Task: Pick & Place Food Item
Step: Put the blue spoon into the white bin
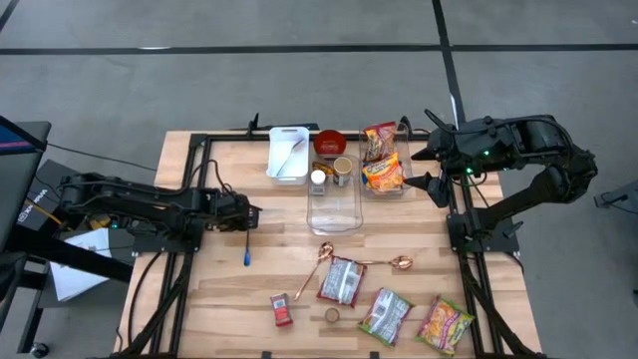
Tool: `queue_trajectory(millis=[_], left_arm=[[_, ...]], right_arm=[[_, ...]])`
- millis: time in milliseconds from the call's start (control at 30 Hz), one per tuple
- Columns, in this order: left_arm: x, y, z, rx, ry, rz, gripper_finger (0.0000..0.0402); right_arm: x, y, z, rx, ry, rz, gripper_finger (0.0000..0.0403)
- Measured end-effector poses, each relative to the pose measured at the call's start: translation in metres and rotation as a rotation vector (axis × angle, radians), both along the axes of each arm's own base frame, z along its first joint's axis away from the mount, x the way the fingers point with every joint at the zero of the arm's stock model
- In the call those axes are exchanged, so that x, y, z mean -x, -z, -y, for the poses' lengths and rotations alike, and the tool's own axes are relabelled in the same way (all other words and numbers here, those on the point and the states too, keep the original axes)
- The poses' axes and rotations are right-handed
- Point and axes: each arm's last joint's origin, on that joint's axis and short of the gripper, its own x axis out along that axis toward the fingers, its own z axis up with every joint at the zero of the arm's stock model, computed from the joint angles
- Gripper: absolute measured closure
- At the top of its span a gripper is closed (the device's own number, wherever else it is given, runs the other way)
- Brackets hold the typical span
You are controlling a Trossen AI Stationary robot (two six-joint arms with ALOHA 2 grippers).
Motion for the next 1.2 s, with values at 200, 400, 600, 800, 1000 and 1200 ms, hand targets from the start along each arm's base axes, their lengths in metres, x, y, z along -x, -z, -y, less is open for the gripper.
queue_trajectory(millis=[200,400,600,800,1000,1200], left_arm=[[-0.003,0.004,0.000,0.000,0.000,0.000,0.0275],[-0.008,0.010,-0.001,0.001,0.000,-0.014,0.0275],[-0.012,0.016,-0.001,0.003,-0.001,-0.046,0.0275],[-0.012,0.016,-0.001,-0.009,-0.008,-0.051,0.0277],[-0.012,0.017,-0.001,-0.011,-0.008,-0.055,0.0306],[-0.012,0.017,-0.002,-0.020,-0.008,-0.048,0.0357]], right_arm=[[0.000,0.000,0.000,0.003,-0.003,0.000,0.0088],[0.000,0.000,0.000,0.003,-0.003,-0.001,0.0088],[0.000,0.000,0.000,0.003,-0.003,-0.001,0.0088],[0.000,0.000,0.000,0.006,-0.005,-0.001,0.0088],[0.000,0.000,0.000,0.017,-0.015,-0.005,0.0088],[0.000,0.000,0.000,0.023,-0.020,-0.006,0.0088]])
